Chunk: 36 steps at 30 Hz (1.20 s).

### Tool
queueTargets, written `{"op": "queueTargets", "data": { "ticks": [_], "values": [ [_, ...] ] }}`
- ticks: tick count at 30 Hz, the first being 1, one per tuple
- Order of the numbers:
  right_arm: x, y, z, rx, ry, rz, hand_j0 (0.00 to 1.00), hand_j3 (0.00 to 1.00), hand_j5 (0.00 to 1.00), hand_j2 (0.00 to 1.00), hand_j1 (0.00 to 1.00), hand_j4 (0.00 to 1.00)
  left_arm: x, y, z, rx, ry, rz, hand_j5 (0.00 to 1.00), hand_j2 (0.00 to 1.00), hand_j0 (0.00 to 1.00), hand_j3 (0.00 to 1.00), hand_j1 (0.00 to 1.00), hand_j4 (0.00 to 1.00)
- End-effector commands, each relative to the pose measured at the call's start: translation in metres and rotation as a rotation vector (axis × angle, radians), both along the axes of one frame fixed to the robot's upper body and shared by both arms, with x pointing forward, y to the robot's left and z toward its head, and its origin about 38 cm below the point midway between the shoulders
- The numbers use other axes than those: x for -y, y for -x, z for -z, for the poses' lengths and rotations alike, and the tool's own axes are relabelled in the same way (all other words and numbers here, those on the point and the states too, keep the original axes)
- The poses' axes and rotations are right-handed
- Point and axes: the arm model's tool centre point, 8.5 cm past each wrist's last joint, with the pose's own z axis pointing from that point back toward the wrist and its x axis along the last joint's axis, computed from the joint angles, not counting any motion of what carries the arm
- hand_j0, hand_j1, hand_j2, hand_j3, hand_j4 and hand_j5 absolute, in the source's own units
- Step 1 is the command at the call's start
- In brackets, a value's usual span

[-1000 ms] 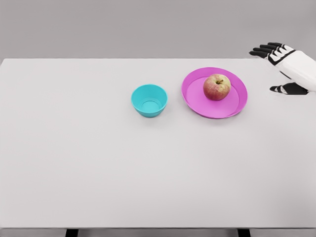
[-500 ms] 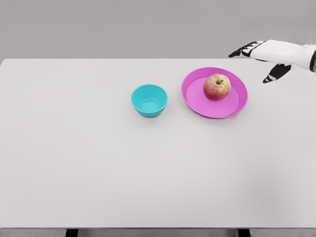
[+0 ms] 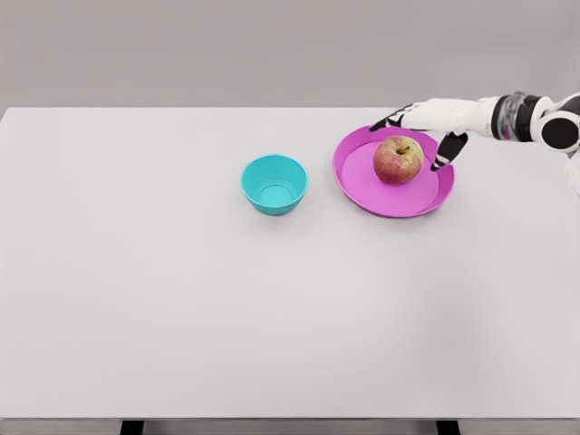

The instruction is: Put the apple from the pink plate into the blue bowl with your right arm

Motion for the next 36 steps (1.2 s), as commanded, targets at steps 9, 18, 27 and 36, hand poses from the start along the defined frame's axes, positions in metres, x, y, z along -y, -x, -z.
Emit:
{"op": "queueTargets", "data": {
  "ticks": [9, 18, 27, 36],
  "values": [
    [-0.003, -0.002, 0.025, -0.065, 0.015, 0.023, 1.00, 1.00, 1.00, 1.00, 1.00, 1.00, 0.000, 0.000, 0.000, 0.000, 0.000, 0.000, 1.00, 1.00, 1.00, 1.00, 1.00, 1.00],
    [-0.014, -0.008, 0.025, -0.070, 0.016, 0.019, 1.00, 1.00, 1.00, 1.00, 1.00, 1.00, 0.000, 0.000, 0.000, 0.000, 0.000, 0.000, 1.00, 1.00, 1.00, 1.00, 1.00, 1.00],
    [-0.010, -0.008, 0.033, -0.094, 0.034, 0.034, 1.00, 1.00, 1.00, 1.00, 1.00, 1.00, 0.000, 0.000, 0.000, 0.000, 0.000, 0.000, 1.00, 1.00, 1.00, 1.00, 1.00, 1.00],
    [-0.011, -0.010, 0.028, -0.083, 0.041, 0.032, 0.50, 0.50, 0.50, 0.50, 0.50, 0.50, 0.000, 0.000, 0.000, 0.000, 0.000, 0.000, 1.00, 1.00, 1.00, 1.00, 1.00, 1.00]
  ]
}}
